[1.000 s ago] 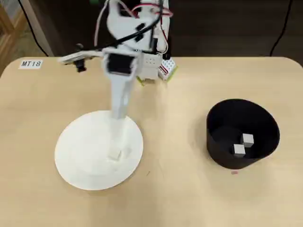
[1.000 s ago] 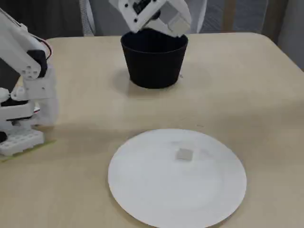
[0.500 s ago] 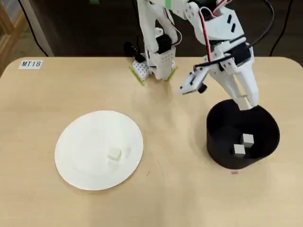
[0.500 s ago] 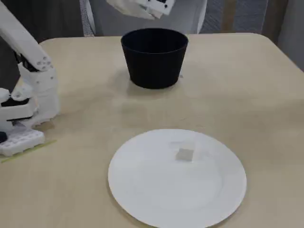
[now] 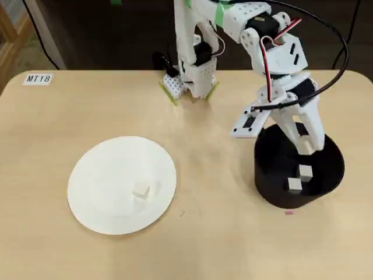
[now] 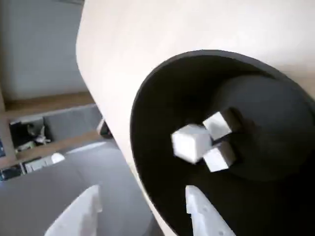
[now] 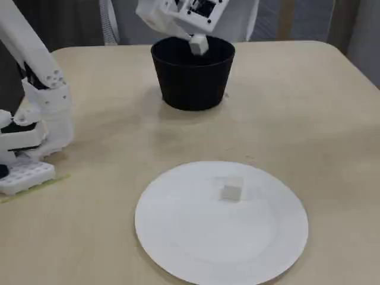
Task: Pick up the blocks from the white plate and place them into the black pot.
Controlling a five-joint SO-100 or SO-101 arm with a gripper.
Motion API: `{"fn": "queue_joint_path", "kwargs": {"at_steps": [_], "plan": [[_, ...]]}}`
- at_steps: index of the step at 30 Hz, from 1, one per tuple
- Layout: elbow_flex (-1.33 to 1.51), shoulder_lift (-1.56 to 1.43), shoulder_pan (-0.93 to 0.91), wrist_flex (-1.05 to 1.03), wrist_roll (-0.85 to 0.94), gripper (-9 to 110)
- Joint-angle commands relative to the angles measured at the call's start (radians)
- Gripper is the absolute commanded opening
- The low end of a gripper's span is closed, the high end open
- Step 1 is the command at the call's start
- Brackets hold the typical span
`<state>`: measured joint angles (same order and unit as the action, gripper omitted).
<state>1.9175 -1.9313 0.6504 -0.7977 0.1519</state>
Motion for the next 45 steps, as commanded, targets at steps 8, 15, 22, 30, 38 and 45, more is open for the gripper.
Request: {"fn": "queue_joint_path", "kwargs": {"at_steps": [8,15,22,30,38,45], "plan": [[-0.028,-0.244,-0.158,-0.285,-0.032,-2],[-0.018,-0.365,-0.457,-0.460,0.049,-2],[-0.018,-0.256,-0.698,-0.476,0.112,-2],[-0.048,-0.009,-0.857,-0.393,0.044,-2],[-0.282,0.285,-0.885,-0.445,0.025,-2],[-0.472,0.457,-0.936,-0.540,0.020,-2]]}}
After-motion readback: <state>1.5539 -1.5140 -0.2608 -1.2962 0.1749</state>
